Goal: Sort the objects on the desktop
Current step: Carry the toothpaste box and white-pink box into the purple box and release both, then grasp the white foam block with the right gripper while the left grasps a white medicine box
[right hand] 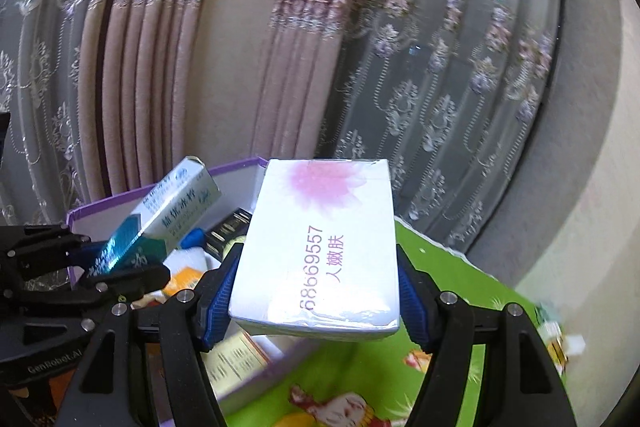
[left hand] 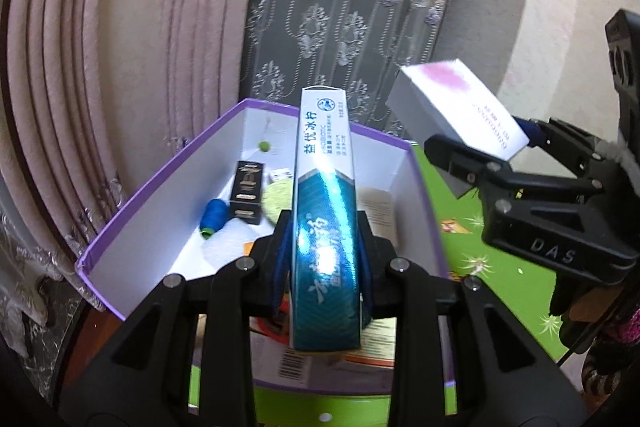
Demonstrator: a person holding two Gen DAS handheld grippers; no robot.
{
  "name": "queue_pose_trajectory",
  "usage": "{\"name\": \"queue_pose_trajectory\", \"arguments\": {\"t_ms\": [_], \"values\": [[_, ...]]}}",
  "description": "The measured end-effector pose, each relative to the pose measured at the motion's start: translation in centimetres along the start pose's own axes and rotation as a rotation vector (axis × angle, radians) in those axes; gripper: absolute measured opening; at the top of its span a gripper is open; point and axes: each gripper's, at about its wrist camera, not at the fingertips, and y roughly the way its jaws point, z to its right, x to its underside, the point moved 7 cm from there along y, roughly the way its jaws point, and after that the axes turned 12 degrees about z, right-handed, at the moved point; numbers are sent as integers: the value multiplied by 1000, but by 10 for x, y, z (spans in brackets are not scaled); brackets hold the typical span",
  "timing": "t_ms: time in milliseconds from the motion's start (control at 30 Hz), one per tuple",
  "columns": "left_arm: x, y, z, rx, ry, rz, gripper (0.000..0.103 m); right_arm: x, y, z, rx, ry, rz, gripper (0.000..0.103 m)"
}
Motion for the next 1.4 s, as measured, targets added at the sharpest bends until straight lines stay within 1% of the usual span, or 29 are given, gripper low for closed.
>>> {"name": "queue_pose_trajectory", "arguments": {"t_ms": [100, 233, 267, 300, 333, 367, 400, 433, 500, 700, 833, 933, 1000, 1100, 1200, 1267, 1400], "values": [[3, 8, -11, -18, -23, -15, 32, -5, 15, -13, -14, -8, 0, 69], [5, 18, -20, -39, -41, -34, 33, -9, 32, -12, -23, -3, 5, 69], [7, 20, -23, -45, -51, -38, 37, -10, 35, -12, -34, 1, 7, 69], [9, 23, -25, -53, -58, -41, 44, -11, 40, -12, -48, 5, 12, 70], [10, 24, -27, -65, -61, -44, 68, -12, 42, -12, -54, 8, 17, 72], [11, 25, -28, -77, -62, -43, 89, -12, 45, -10, -53, 13, 18, 74], [12, 23, -29, -87, -65, -34, 92, -13, 46, -9, -48, 20, 25, 77], [12, 21, -30, -90, -65, -21, 92, -13, 46, -7, -45, 28, 36, 81], [13, 22, -30, -101, -55, -20, 92, -12, 43, -5, -46, 47, 55, 84], [19, 25, -26, -114, -66, -45, 93, 9, 36, 22, -17, 115, 29, 84], [18, 25, -10, -108, -50, -48, 93, 30, 29, 51, 13, 177, 12, 84], [17, 26, 13, -82, -20, -46, 93, 50, 23, 76, 51, 215, -3, 84], [18, 28, 38, -47, 10, -49, 93, 67, 18, 96, 81, 248, -15, 84], [24, 30, 84, 38, 58, -50, 95, 97, 7, 129, 139, 299, -41, 84], [35, 39, 139, 149, 111, -53, 96, 130, -14, 175, 212, 369, -64, 84], [48, 53, 178, 217, 135, -97, 97, 156, -32, 210, 275, 417, -83, 84], [72, 86, 241, 319, 132, -201, 97, 209, -62, 278, 392, 501, -140, 84]]}}
